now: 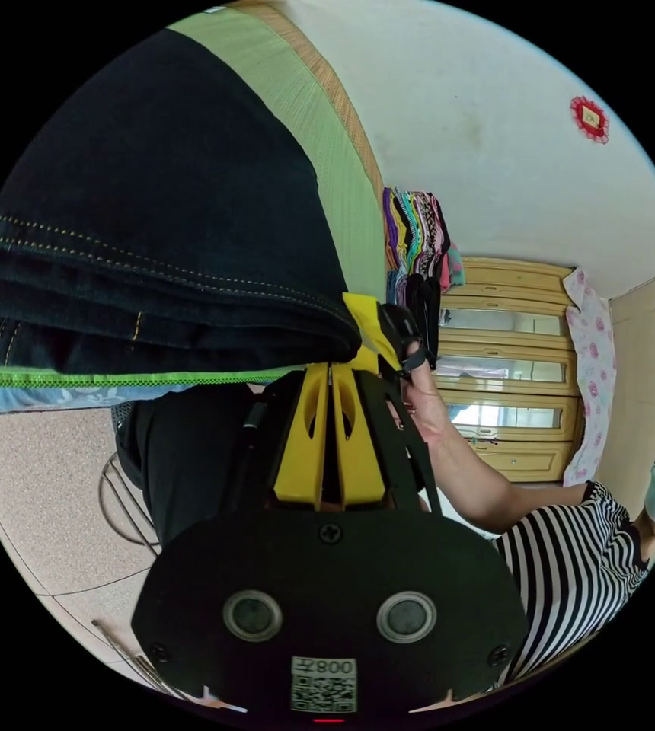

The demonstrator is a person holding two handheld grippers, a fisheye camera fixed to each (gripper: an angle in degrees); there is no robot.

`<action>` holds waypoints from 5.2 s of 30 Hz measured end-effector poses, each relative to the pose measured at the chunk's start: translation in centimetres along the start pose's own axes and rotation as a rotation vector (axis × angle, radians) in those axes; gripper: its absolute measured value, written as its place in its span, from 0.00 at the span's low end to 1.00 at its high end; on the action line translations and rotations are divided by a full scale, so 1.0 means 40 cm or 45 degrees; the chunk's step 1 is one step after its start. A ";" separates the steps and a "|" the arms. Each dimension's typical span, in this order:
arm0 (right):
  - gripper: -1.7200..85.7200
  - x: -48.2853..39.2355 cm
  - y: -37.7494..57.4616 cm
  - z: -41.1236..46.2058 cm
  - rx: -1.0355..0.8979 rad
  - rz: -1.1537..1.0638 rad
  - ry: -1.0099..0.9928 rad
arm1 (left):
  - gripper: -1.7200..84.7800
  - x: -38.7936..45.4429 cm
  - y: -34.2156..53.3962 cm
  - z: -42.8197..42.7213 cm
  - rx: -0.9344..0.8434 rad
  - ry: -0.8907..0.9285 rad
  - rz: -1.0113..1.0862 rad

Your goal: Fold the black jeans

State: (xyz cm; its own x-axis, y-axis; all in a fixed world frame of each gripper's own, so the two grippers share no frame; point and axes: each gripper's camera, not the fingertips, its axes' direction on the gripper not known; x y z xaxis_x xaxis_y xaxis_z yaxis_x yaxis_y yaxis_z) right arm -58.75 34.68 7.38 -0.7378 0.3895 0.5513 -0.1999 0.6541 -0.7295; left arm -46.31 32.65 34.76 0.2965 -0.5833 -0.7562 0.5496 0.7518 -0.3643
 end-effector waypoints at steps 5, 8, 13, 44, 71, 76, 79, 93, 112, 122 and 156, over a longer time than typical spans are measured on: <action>0.13 -0.004 -0.007 0.038 -0.019 0.002 -0.002 | 0.03 -0.041 0.023 -0.024 0.007 0.025 -0.012; 0.11 -0.020 -0.007 0.046 -0.022 -0.003 0.026 | 0.03 -0.066 0.044 -0.054 0.020 0.048 -0.017; 0.10 -0.090 -0.016 0.062 -0.027 -0.051 0.048 | 0.04 -0.135 0.106 -0.151 0.138 0.064 -0.062; 0.08 -0.389 -0.062 0.042 -0.028 -0.206 0.046 | 0.22 -0.523 0.353 -0.378 0.790 0.675 -0.574; 0.08 -0.342 -0.037 -0.182 0.059 -0.183 0.015 | 0.18 -0.530 0.370 -0.348 0.753 0.599 -0.651; 0.08 -0.319 -0.034 -0.230 0.076 -0.174 0.013 | 0.16 -0.514 0.356 -0.319 0.714 0.579 -0.655; 0.09 -0.304 -0.033 -0.262 0.083 -0.170 0.018 | 0.15 -0.501 0.349 -0.299 0.694 0.559 -0.657; 0.08 -0.201 -0.029 -0.454 0.116 -0.140 0.000 | 0.12 -0.392 0.324 -0.191 0.649 0.470 -0.598; 0.08 -0.069 -0.002 -0.790 0.146 -0.157 -0.040 | 0.12 -0.176 0.241 0.047 0.601 0.403 -0.524; 0.08 -0.046 0.036 -1.056 0.226 -0.249 -0.108 | 0.12 0.004 0.125 0.230 0.571 0.372 -0.394; 0.07 -0.280 -0.062 -2.693 0.838 -0.659 -0.080 | 0.11 0.921 -0.920 1.446 0.186 0.438 0.123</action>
State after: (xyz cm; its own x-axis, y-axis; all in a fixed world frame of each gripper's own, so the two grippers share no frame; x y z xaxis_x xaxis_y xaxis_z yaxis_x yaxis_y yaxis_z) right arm 19.47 98.56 46.61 -0.4799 0.0943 0.8722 -0.8442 0.2208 -0.4884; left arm -10.44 -34.32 51.75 0.0865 -0.3557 -0.9306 0.6448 0.7320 -0.2199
